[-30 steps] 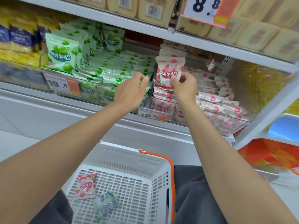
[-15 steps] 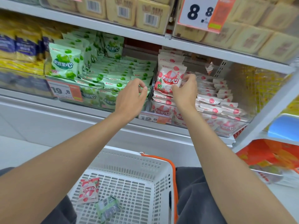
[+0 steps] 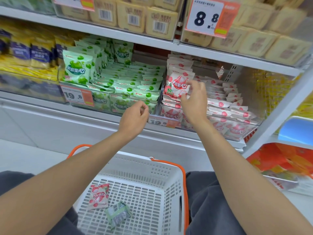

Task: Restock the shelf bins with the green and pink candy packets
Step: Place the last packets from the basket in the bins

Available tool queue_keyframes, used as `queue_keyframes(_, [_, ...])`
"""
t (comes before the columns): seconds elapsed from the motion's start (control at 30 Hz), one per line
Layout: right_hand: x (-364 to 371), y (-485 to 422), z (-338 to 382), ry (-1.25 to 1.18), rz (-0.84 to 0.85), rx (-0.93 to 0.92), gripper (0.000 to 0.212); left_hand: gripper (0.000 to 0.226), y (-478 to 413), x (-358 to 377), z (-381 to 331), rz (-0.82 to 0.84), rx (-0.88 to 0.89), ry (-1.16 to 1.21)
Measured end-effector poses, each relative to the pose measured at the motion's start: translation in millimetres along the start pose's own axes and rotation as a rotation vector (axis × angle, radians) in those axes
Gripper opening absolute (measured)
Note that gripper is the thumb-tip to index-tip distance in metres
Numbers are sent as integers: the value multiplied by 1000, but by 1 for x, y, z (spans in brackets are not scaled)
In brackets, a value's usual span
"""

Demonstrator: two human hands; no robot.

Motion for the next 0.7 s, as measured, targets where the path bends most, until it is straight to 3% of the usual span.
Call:
queue_keyframes(0.07, [2, 11, 18, -7, -9, -110, 23, 14, 2, 5, 19, 32, -78, 27])
queue_keyframes(0.13, [19, 28, 37, -21, 104, -230, 16, 15, 6, 10, 46, 68, -175, 54])
queue_keyframes(0.23, [70, 71, 58, 51, 499, -402, 15, 17, 20, 15, 97, 104, -303, 5])
queue_keyframes(0.37, [140, 147, 59, 226, 1044, -516, 20, 16, 44, 14, 181, 277, -407, -280])
queue_keyframes(0.53, [190, 231, 35, 421, 1392, -641, 12, 16, 88, 21, 298, 501, -583, -597])
queue_keyframes(0.7, [209, 267, 4, 465, 1566, -590, 34, 31, 147, 57, 388, 657, -838, -641])
Point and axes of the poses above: each hand's wrist, its own y-axis away from the middle knuckle, its own x-axis out of the palm, z = x × y, the point moved 6 cm from there along -y, towards the middle knuckle, and after that the axes turned 9 degrees about -x, right-handed, at the moved point
